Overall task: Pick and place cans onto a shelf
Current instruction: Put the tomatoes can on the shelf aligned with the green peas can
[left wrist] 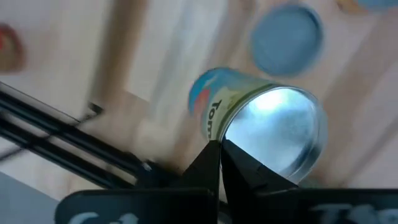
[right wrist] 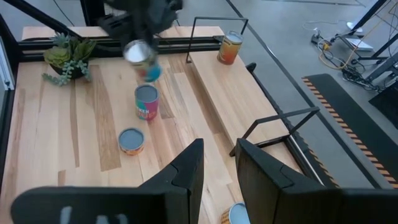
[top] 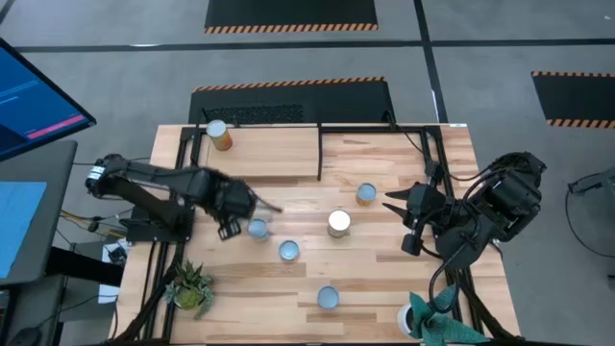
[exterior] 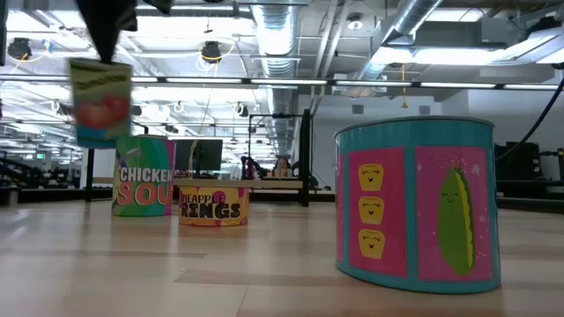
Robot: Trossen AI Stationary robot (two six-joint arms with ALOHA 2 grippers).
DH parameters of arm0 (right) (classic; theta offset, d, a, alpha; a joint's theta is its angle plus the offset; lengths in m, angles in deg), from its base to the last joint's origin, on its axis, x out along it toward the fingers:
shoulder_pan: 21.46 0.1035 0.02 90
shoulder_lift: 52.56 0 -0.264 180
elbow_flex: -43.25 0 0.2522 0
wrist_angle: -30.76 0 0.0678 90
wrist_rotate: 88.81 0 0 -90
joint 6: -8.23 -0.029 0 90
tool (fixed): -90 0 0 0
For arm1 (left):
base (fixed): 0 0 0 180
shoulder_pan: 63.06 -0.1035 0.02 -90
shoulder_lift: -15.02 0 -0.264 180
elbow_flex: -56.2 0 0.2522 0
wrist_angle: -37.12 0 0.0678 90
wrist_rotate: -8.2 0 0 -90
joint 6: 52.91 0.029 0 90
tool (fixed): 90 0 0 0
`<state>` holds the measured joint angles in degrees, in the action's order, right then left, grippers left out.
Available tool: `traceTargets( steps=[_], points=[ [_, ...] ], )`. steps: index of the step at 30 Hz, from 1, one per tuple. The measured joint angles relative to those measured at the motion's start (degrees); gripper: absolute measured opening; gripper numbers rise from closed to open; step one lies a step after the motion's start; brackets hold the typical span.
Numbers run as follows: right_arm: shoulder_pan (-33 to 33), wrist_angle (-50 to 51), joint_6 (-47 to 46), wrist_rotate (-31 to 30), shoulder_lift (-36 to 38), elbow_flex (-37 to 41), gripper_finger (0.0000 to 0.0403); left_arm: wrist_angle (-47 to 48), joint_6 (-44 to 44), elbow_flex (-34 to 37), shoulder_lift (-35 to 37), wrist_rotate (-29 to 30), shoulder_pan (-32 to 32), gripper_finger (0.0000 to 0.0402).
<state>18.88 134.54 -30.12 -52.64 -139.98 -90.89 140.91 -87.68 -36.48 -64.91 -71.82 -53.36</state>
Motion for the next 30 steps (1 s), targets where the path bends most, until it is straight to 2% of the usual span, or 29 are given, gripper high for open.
traceTargets(
  steps=[10,20,26,30],
  points=[
    [0.17,-0.02,-0.15,0.0,0.0,0.0,0.0116,0.03,20.06,-0.17,1.3,3.47,-17.51,0.0],
    [0.11,0.0,-0.17,0.0,0.0,0.0,0.0116,-1.04,36.07,-0.17,1.06,6.12,-34.95,0.0],
    [-0.19,-0.01,-0.15,-0.13,0.0,0.0,0.0116,-4.33,43.95,-0.15,1.06,7.25,-43.86,0.0],
    [-0.91,-0.02,-0.06,-0.14,0.0,0.0,0.0116,-6.71,48.06,0.73,1.08,8.06,-47.67,0.0]
  ],
)
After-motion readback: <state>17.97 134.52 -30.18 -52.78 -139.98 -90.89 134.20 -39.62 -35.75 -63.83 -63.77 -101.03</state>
